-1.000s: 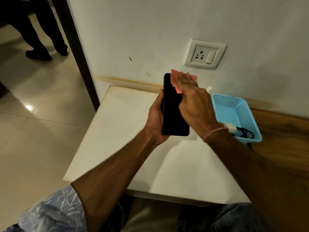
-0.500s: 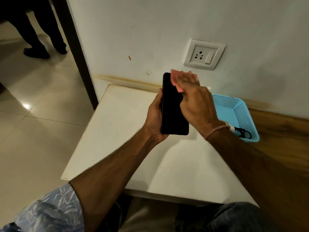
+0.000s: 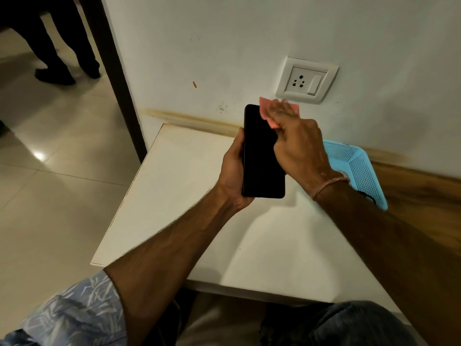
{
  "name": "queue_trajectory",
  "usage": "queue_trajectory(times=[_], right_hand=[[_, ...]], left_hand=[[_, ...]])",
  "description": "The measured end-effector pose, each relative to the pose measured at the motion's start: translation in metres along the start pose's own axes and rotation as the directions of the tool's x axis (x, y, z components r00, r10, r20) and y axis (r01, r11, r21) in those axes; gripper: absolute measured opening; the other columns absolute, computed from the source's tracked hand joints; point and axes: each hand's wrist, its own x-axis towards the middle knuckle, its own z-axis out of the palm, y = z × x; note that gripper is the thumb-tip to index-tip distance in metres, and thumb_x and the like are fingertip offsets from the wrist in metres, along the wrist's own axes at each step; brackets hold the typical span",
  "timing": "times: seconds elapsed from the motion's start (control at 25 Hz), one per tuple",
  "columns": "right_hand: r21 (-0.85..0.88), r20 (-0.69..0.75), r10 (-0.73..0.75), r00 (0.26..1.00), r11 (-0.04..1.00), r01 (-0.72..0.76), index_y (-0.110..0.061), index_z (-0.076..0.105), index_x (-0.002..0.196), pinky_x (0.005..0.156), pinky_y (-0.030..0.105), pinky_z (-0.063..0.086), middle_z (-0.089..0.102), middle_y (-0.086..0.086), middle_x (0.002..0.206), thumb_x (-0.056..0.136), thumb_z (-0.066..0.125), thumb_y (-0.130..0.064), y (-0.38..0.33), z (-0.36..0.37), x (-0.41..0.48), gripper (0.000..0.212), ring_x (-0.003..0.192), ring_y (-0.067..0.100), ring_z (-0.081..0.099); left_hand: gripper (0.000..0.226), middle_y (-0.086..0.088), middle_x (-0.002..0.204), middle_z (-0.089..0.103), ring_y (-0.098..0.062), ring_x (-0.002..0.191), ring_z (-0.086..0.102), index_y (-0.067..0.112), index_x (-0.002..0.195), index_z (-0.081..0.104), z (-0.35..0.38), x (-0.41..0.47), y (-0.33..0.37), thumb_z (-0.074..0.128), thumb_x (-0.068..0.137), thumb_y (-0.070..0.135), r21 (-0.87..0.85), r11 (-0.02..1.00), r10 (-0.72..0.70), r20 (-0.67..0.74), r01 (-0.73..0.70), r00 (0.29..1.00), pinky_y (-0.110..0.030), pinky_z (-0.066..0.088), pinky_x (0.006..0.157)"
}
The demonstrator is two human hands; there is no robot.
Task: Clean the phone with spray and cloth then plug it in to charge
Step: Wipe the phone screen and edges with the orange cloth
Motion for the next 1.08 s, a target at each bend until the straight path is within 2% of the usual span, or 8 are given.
queue_trajectory(times=[0.12, 0.24, 0.36, 0.48, 0.56, 0.8, 0.96, 1.08], right_hand=[[-0.001, 0.046, -0.064, 0.997, 0.998, 0.064, -0.014, 0.041, 0.145, 0.12, 0.03, 0.018, 0.038, 0.004, 0.152, 0.093, 0.044, 0.002, 0.003, -0.003, 0.0, 0.054, 0.145, 0.018, 0.027], [0.009, -0.002, -0.034, 0.999, 0.999, 0.034, -0.014, 0.042, 0.145, 0.12, 0.029, 0.018, 0.038, 0.004, 0.152, 0.092, 0.043, 0.003, 0.001, -0.004, 0.001, 0.055, 0.144, 0.019, 0.029], [0.01, 0.054, -0.129, 0.99, 0.992, 0.128, -0.011, 0.045, 0.142, 0.119, 0.031, 0.022, 0.042, 0.007, 0.149, 0.089, 0.043, 0.006, 0.003, -0.005, -0.007, 0.056, 0.143, 0.02, 0.033], [0.045, -0.025, -0.032, 0.999, 0.998, 0.033, -0.013, 0.046, 0.142, 0.12, 0.031, 0.022, 0.042, 0.006, 0.149, 0.089, 0.044, 0.008, 0.01, -0.01, -0.009, 0.057, 0.142, 0.019, 0.034], [0.048, 0.015, -0.035, 0.999, 0.998, 0.035, -0.009, 0.045, 0.142, 0.12, 0.033, 0.022, 0.039, 0.01, 0.15, 0.084, 0.042, 0.013, 0.005, -0.005, -0.031, 0.062, 0.143, 0.023, 0.031], [-0.003, 0.09, -0.172, 0.981, 0.985, 0.173, 0.003, 0.046, 0.138, 0.108, 0.052, 0.038, 0.042, 0.019, 0.146, 0.074, 0.051, 0.023, -0.002, 0.012, -0.133, 0.067, 0.138, 0.037, 0.035], [0.002, 0.111, -0.06, 0.992, 0.998, 0.06, -0.007, 0.037, 0.146, 0.119, 0.032, 0.023, 0.031, 0.009, 0.155, 0.084, 0.043, 0.014, 0.007, 0.004, -0.087, 0.066, 0.147, 0.024, 0.022], [-0.023, 0.089, 0.056, 0.994, 0.998, -0.054, -0.01, 0.032, 0.149, 0.121, 0.031, 0.016, 0.026, 0.007, 0.158, 0.089, 0.042, 0.005, 0.005, 0.002, -0.039, 0.063, 0.148, 0.019, 0.017]], left_hand=[[0.052, -0.01, 0.113, 0.074, -0.026, 0.1, 0.072, 0.014, 0.121, 0.071, 0.001, 0.0, 0.001, 0.04, 0.104, 0.053, 0.0, 1.0, -0.002, 0.006, 0.002, 1.0, -0.036, 0.059, 0.087], [0.052, -0.01, 0.11, 0.074, -0.026, 0.096, 0.073, 0.015, 0.116, 0.074, 0.002, -0.001, 0.002, 0.04, 0.104, 0.053, 0.0, 1.0, -0.002, 0.013, 0.002, 1.0, -0.037, 0.06, 0.084], [0.053, -0.012, 0.116, 0.072, -0.028, 0.104, 0.07, 0.012, 0.12, 0.072, 0.003, -0.002, 0.005, 0.042, 0.103, 0.053, 0.014, 1.0, 0.001, 0.011, -0.001, 1.0, -0.038, 0.058, 0.09], [0.056, -0.012, 0.113, 0.07, -0.029, 0.101, 0.067, 0.012, 0.122, 0.069, 0.003, -0.003, 0.007, 0.039, 0.103, 0.055, 0.05, 0.999, 0.004, 0.024, -0.005, 1.0, -0.04, 0.056, 0.089], [0.058, -0.013, 0.113, 0.072, -0.027, 0.101, 0.07, 0.01, 0.122, 0.07, 0.001, -0.004, 0.011, 0.039, 0.103, 0.055, 0.044, 0.999, -0.004, 0.022, 0.003, 1.0, -0.039, 0.056, 0.092], [0.08, -0.021, 0.117, 0.057, -0.03, 0.096, 0.057, -0.002, 0.15, 0.039, 0.002, -0.003, 0.014, 0.025, 0.103, 0.062, 0.04, 0.999, -0.032, 0.089, 0.028, 0.996, -0.043, 0.047, 0.088], [0.073, -0.021, 0.117, 0.064, -0.032, 0.101, 0.065, 0.001, 0.142, 0.052, -0.002, 0.001, 0.01, 0.031, 0.104, 0.06, 0.032, 0.999, -0.005, 0.056, 0.003, 0.998, -0.043, 0.052, 0.091], [0.064, -0.018, 0.127, 0.067, -0.031, 0.112, 0.067, 0.008, 0.139, 0.059, -0.002, 0.001, 0.007, 0.035, 0.104, 0.056, 0.029, 1.0, 0.002, 0.007, -0.002, 1.0, -0.042, 0.056, 0.096]])
